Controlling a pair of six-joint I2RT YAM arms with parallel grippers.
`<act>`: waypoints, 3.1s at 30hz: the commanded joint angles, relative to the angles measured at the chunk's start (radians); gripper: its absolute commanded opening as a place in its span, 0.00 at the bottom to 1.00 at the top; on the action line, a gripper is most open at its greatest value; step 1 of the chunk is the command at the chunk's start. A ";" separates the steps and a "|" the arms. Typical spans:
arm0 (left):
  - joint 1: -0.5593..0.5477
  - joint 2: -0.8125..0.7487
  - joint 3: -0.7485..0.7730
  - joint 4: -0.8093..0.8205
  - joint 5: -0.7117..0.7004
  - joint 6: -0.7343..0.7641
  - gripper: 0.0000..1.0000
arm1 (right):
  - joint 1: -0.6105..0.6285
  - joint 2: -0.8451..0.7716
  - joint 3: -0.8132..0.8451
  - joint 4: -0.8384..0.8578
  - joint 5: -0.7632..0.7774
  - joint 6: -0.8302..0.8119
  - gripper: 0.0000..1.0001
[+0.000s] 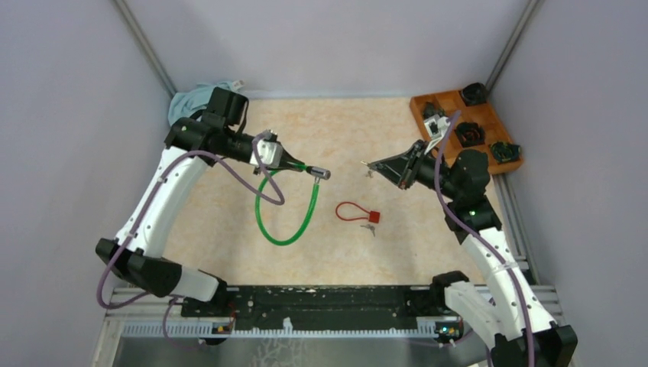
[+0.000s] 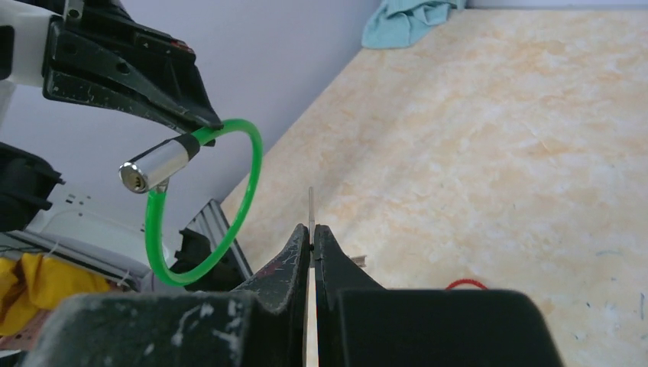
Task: Unlock with the key
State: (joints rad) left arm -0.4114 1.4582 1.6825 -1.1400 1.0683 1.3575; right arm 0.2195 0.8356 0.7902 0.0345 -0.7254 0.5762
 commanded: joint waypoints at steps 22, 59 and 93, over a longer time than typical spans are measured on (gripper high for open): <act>-0.046 -0.251 0.017 -0.023 0.226 0.108 0.00 | -0.006 -0.053 -0.092 0.567 -0.298 0.320 0.00; -0.045 -0.419 -0.492 0.697 -0.278 0.030 0.00 | 0.361 0.054 0.103 0.153 0.169 -0.138 0.00; -0.045 -0.423 -0.495 0.691 -0.284 0.041 0.00 | 0.371 0.119 0.090 0.255 0.117 -0.032 0.00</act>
State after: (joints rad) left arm -0.4538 1.0599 1.1793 -0.4927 0.7723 1.3884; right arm 0.5751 0.9459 0.8398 0.2440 -0.6071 0.5468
